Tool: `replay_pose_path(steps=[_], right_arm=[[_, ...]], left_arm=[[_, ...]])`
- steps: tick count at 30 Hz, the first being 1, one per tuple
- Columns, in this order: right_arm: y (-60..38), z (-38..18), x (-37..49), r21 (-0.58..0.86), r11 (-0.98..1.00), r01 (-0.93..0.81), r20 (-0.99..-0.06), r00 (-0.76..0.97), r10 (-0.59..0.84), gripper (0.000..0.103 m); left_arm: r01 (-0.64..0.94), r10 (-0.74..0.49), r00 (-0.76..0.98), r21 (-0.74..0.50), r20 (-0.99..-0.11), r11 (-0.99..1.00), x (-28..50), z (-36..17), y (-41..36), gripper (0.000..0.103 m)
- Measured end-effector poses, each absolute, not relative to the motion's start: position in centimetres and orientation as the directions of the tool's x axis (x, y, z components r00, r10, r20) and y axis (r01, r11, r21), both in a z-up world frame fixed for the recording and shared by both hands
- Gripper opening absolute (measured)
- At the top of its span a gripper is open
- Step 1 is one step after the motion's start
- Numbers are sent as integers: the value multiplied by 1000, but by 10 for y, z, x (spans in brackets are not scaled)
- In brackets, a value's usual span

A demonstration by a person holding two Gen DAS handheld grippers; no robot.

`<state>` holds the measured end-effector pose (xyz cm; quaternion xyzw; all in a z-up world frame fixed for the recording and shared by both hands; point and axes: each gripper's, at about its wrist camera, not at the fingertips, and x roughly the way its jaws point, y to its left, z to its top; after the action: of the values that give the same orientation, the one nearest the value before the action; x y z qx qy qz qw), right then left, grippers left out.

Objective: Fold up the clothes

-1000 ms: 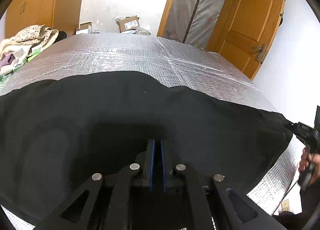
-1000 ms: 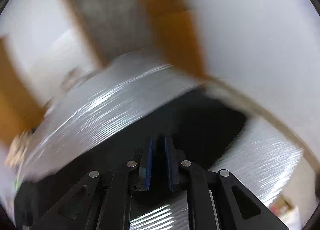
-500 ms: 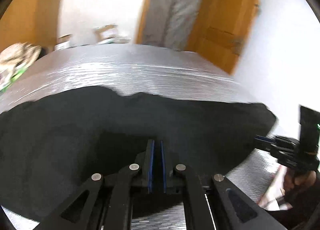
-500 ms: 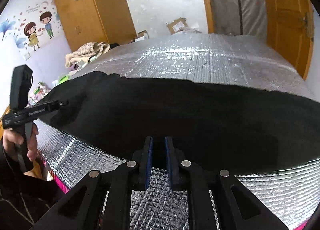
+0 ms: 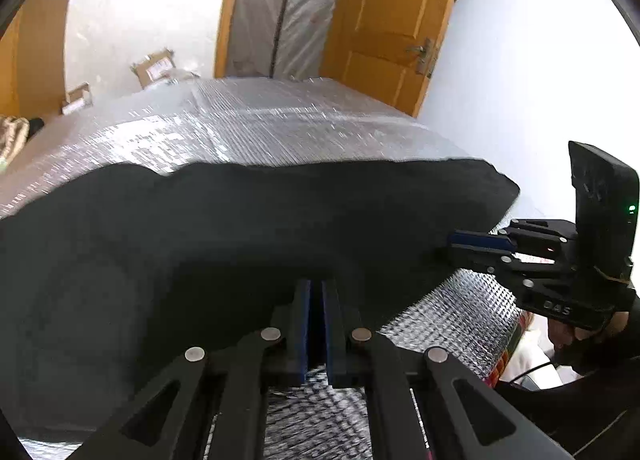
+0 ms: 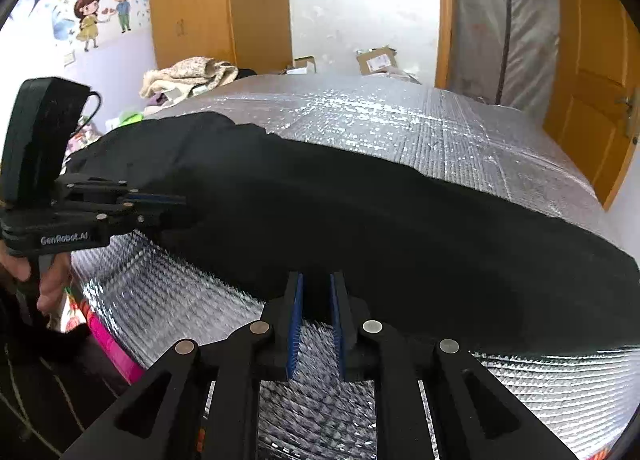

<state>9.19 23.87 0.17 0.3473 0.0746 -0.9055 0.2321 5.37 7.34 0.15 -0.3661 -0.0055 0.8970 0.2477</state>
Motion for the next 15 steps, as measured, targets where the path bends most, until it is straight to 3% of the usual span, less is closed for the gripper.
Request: replay_pose_path(steps=[8, 11, 15], right_arm=[[215, -1, 77, 69, -852, 520, -674, -605, -424, 14], [217, 6, 64, 144, -851, 506, -659, -592, -463, 14], [207, 14, 44, 203, -844, 497, -634, -590, -500, 14]], left_arm=[[-215, 300, -667, -210, -682, -954, 47, -4, 11, 5], [-145, 257, -704, -221, -662, -965, 54, 1, -16, 5], [12, 114, -782, -197, -612, -980, 60, 17, -62, 5]])
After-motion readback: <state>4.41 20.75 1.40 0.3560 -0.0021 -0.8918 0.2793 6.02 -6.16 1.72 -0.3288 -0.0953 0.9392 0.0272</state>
